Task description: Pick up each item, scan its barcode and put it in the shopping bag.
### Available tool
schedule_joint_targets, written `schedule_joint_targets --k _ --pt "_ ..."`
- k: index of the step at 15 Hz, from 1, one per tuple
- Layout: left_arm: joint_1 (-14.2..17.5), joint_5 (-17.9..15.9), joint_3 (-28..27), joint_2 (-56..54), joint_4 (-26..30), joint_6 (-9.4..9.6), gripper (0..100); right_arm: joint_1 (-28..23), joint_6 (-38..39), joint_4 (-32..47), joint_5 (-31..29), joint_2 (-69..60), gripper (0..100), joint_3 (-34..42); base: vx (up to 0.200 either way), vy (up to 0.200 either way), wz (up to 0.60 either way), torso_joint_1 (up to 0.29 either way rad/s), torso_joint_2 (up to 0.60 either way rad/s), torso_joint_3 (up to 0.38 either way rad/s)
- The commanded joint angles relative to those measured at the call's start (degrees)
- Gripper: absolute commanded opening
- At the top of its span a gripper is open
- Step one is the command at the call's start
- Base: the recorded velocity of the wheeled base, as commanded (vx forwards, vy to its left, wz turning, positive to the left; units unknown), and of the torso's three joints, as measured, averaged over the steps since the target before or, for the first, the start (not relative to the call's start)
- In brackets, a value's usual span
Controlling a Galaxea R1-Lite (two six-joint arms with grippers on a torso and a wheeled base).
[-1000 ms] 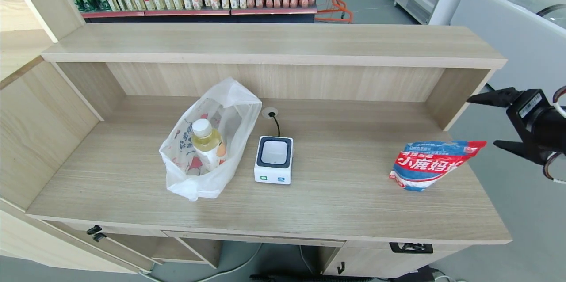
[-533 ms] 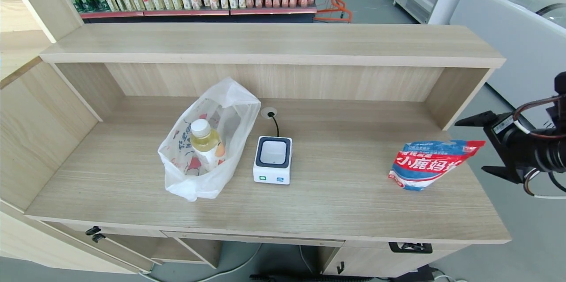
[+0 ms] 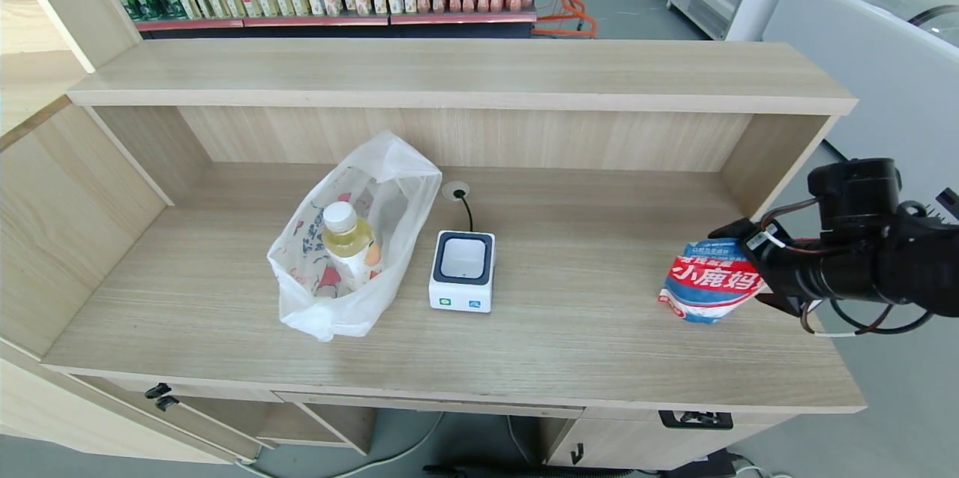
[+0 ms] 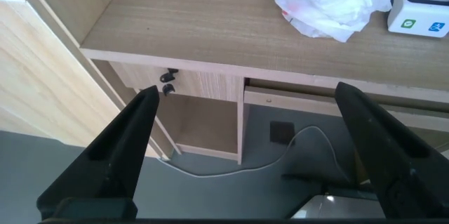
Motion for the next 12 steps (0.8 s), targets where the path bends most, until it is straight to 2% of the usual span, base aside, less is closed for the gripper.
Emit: schedule_joint_targets --k 1,2,3,6,9,12 --pt "0.0 0.0 0.0 0.1 0.0 -0.01 100 2.2 -1.8 -2.4 -0.3 5.0 100 0.2 0.000 0.000 0.00 0.000 0.00 0.000" --pt "0.0 0.0 0.0 0.1 0.0 -0.01 100 2.9 -3.2 -2.6 -0.4 5.8 100 0.2 0.000 0.000 0.00 0.000 0.00 0.000" --pt "0.0 0.0 0.0 0.0 0.0 -0.01 100 3.3 -3.3 -2.8 -0.7 6.6 0 0.0 0.000 0.000 0.00 0.000 0.00 0.000" --pt "0.0 0.0 0.0 0.0 0.0 -0.01 100 3.4 -5.9 -4.9 -0.8 7.7 0 0.1 0.000 0.000 0.00 0.000 0.00 0.000" --pt "0.0 0.0 0.0 0.0 0.0 -0.01 100 3.3 -13.5 -5.1 -0.8 7.2 0 -0.1 0.000 0.000 0.00 0.000 0.00 0.000" --pt "0.0 0.0 0.0 0.1 0.0 -0.01 100 3.4 -21.5 -8.6 0.1 4.9 0 0.2 0.000 0.000 0.00 0.000 0.00 0.000"
